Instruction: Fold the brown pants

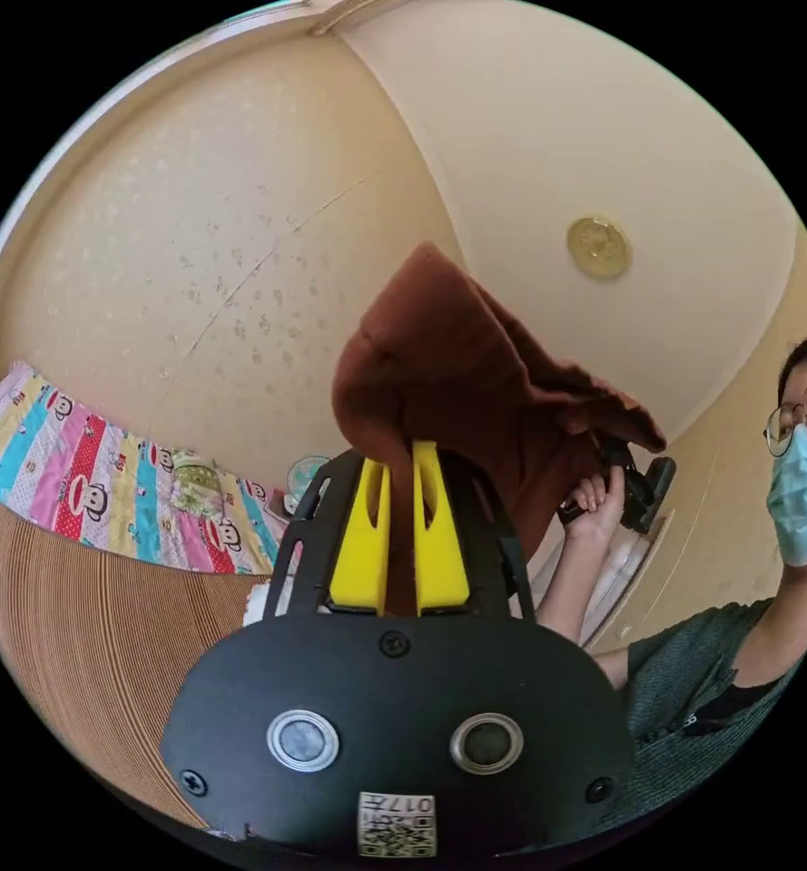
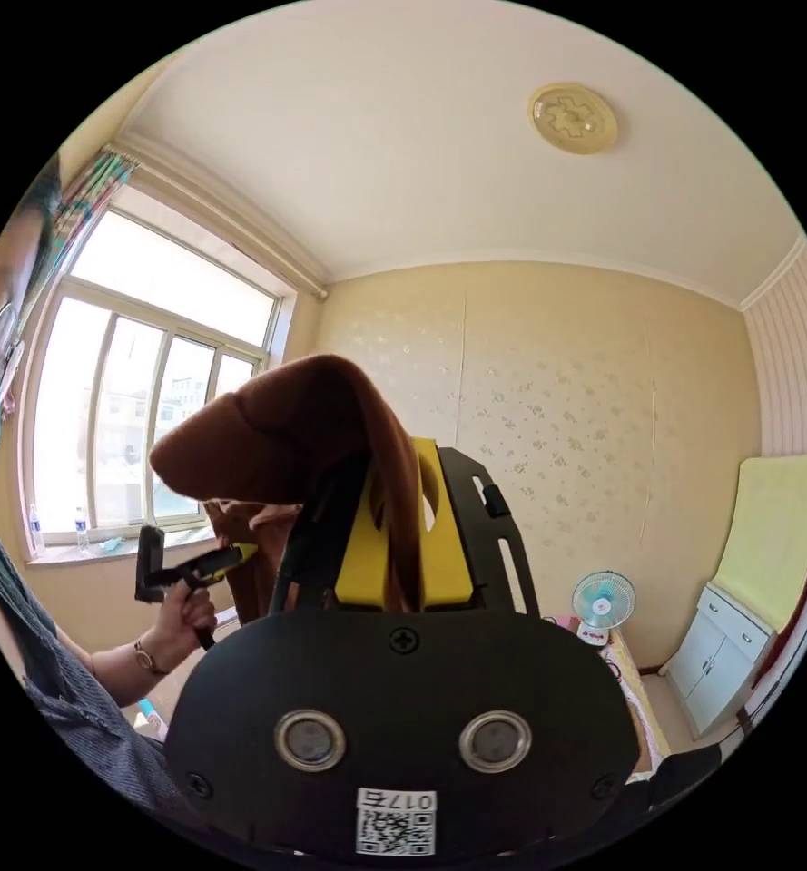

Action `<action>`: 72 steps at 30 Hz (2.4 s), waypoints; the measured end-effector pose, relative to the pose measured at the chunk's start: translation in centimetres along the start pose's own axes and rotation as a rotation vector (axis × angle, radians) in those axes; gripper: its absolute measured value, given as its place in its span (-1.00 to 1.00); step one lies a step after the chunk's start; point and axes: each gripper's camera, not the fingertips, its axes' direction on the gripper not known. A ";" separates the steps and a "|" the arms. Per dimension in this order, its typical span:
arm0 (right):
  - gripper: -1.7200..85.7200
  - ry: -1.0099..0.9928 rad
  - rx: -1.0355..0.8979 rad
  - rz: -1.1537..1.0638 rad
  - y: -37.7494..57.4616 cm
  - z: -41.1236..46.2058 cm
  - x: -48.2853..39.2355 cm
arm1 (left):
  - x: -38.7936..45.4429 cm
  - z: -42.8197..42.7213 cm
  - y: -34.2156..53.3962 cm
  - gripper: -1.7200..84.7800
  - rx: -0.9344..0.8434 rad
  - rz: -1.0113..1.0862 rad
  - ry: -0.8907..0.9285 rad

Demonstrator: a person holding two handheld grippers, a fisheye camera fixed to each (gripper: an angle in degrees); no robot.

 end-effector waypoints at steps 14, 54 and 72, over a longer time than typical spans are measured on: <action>-0.77 -0.320 -0.145 -0.042 -10.6 -1.4 15.1 | 12.7 -1.6 -15.9 -0.88 0.243 0.393 0.074; -0.81 -0.230 -1.850 0.611 77.6 28.4 41.3 | -57.1 2.6 28.2 -0.80 -1.487 -0.574 -0.997; -0.91 -0.280 -1.638 1.178 78.6 11.2 63.8 | -58.5 -22.6 25.6 -0.89 -0.380 -1.609 -0.935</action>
